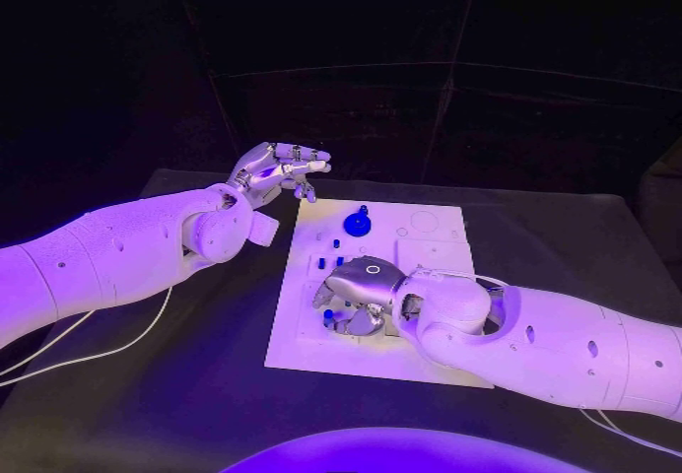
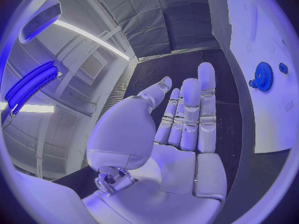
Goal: Assemble the parts on the task board
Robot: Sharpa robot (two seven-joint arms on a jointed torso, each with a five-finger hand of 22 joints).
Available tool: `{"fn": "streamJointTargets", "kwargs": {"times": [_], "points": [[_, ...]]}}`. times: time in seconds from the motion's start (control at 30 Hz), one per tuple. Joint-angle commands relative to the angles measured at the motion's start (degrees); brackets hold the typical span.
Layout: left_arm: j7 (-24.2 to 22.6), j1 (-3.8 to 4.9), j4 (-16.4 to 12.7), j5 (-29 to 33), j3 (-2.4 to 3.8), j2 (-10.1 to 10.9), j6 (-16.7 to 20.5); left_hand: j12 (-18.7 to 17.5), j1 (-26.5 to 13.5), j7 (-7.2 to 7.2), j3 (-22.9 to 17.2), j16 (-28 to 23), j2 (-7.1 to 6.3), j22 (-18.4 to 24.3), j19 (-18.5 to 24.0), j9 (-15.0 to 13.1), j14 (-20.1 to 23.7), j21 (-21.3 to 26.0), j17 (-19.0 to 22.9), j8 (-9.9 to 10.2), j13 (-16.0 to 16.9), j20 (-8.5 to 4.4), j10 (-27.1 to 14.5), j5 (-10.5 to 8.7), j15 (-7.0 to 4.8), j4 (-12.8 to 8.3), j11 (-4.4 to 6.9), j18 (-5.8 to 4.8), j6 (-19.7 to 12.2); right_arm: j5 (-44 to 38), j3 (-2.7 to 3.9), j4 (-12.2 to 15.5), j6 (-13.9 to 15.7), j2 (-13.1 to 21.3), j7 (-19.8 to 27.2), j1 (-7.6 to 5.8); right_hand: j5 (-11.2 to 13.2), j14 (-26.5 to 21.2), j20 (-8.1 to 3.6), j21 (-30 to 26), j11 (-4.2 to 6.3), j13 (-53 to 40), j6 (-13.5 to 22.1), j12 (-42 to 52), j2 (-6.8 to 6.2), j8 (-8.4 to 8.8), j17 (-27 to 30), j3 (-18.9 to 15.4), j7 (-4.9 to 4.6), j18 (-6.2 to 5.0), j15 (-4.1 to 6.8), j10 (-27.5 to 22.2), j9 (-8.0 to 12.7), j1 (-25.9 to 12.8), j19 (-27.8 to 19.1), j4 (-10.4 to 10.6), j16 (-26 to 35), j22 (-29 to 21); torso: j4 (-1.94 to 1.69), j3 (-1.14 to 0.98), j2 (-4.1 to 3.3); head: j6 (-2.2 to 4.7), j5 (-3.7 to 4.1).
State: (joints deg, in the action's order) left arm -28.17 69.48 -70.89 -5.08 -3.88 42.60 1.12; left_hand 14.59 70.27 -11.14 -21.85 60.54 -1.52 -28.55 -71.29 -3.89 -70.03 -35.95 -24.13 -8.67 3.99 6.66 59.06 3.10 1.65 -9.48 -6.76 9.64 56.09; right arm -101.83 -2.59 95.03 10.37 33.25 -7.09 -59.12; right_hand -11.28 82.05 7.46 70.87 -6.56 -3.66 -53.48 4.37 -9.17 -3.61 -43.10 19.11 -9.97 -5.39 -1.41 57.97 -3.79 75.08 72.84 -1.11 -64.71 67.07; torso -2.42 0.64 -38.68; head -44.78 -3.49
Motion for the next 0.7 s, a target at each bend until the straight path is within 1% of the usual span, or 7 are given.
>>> {"fn": "streamJointTargets", "kwargs": {"times": [0.03, 0.1, 0.3, 0.43, 0.5, 0.57, 0.7], "points": [[-0.06, 0.09, 0.02, 0.26, 0.04, 0.03, -0.78, 0.16, 0.31, -0.06, 0.32, -0.08, 0.28, 0.05, 0.23, -0.02, 0.36, 0.32, 0.08, -0.25, -0.03, 0.36, -0.4, -0.16, -0.05, -0.1, -0.19, 0.78, -0.5, 1.13, 0.01, 0.99, 6.01, 1.14, 1.98, -0.05, -0.54, -0.9, -0.03, -2.52, -0.09, -0.24, 2.08, 0.9, 0.18, -0.17, 2.9, -3.71, 0.1, -1.4, -0.1, -2.55, -0.06, -0.36, -1.59, 0.58, 2.12, -2.6, -0.01, -0.02, 0.0, 0.01, 0.03], [-0.04, 0.09, 0.08, 0.26, 0.04, 0.1, -0.78, 0.16, 0.31, -0.06, 0.32, -0.08, 0.28, 0.05, 0.23, -0.02, 0.36, 0.32, 0.08, -0.25, -0.03, 0.36, -0.4, -0.16, -0.05, -0.1, -0.19, 0.78, -0.5, 2.22, 0.02, 1.97, 7.85, 2.62, 2.85, -0.05, -0.92, -0.87, 0.01, -3.5, 0.01, -0.34, 3.06, 2.21, 0.48, -0.23, 3.96, -7.02, 0.26, -1.5, -0.06, -3.55, -0.12, -0.01, -1.81, 1.04, 2.98, -3.57, 0.07, -0.05, 0.03, 0.07, 0.08], [-0.01, 0.09, 0.15, 0.26, 0.04, 0.32, -0.67, 0.16, 0.31, -0.06, 0.32, -0.08, 0.28, 0.05, 0.23, -0.02, 0.36, 0.32, 0.08, -0.25, -0.03, 0.36, -0.4, -0.16, -0.05, -0.1, -0.19, 0.78, -0.5, 9.57, 0.18, 5.85, 11.6, 9.11, 4.33, -0.6, -1.34, 0.0, -0.39, -2.54, 0.46, -0.64, 1.64, 6.39, 2.26, -0.88, 3.19, -10.87, 0.12, -1.15, 0.4, -0.34, -0.39, 0.94, -0.09, 1.8, 2.62, -2.44, 0.17, 0.08, 0.18, 0.47, 0.88], [0.0, 0.09, 0.14, 0.26, 0.03, 0.44, -0.6, 0.16, 0.31, -0.06, 0.32, -0.08, 0.28, 0.05, 0.23, -0.02, 0.36, 0.32, 0.08, -0.25, -0.03, 0.36, -0.4, -0.16, -0.05, -0.1, -0.19, 0.78, -0.5, 18.41, 0.4, 8.07, 13.22, 14.25, 4.32, -2.49, -1.4, 1.15, -0.51, -0.2, 0.69, -0.9, -0.04, 8.57, 3.04, -1.5, -0.54, -11.84, 0.03, -0.5, 0.6, 3.44, -0.59, 0.78, 1.9, 2.33, 0.09, 0.16, 0.21, 0.0, 0.17, 0.82, 1.65], [0.02, 0.09, 0.06, 0.26, 0.03, 0.53, -0.52, 0.16, 0.31, -0.06, 0.32, -0.08, 0.28, 0.05, 0.23, -0.02, 0.36, 0.32, 0.08, -0.25, -0.03, 0.36, -0.4, -0.16, -0.05, -0.1, -0.19, 0.78, -0.5, 24.8, 0.48, 9.35, 13.42, 18.18, 3.4, -3.83, -1.5, 1.97, -0.7, 1.74, 1.13, -1.48, -1.57, 10.46, 3.58, -2.16, -3.62, -12.24, 0.03, -0.01, 0.87, 7.12, -0.79, 0.51, 3.43, 2.86, -2.05, 2.28, 0.23, 0.06, 0.21, 1.13, 2.48], [0.04, 0.09, 0.0, 0.26, 0.02, 0.56, -0.48, 0.16, 0.31, -0.06, 0.32, -0.08, 0.28, 0.05, 0.23, -0.02, 0.36, 0.32, 0.08, -0.25, -0.03, 0.36, -0.4, -0.16, -0.05, -0.1, -0.19, 0.78, -0.5, 26.71, 0.5, 9.83, 13.16, 19.79, 2.63, -4.2, -1.59, 2.35, -1.0, 2.79, 1.91, -2.4, -2.44, 12.4, 3.79, -2.6, -5.24, -12.72, 0.61, 0.24, 1.37, 10.69, -0.9, -0.29, 4.23, 3.59, -3.2, 3.43, 0.18, 0.11, 0.17, 1.34, 3.09], [0.08, 0.09, -0.24, 0.26, 0.01, 0.68, -0.3, 0.23, 0.32, -0.1, 0.47, -0.06, 0.25, 0.1, 0.23, -0.02, 0.42, 0.37, 0.11, -0.27, -0.03, 0.38, -0.54, -0.17, -0.02, -0.12, -0.22, 0.77, -0.61, 30.48, 0.52, 10.92, 11.09, 24.92, -2.0, -5.0, -3.28, 3.38, -3.14, 6.67, 4.93, -11.72, -5.94, 24.54, 3.53, -4.68, -10.72, -15.04, 3.33, 1.29, 3.83, 22.06, -1.57, -2.4, 7.18, 5.36, -6.92, 7.8, 0.4, 0.17, 0.28, 1.77, 4.14]]}}
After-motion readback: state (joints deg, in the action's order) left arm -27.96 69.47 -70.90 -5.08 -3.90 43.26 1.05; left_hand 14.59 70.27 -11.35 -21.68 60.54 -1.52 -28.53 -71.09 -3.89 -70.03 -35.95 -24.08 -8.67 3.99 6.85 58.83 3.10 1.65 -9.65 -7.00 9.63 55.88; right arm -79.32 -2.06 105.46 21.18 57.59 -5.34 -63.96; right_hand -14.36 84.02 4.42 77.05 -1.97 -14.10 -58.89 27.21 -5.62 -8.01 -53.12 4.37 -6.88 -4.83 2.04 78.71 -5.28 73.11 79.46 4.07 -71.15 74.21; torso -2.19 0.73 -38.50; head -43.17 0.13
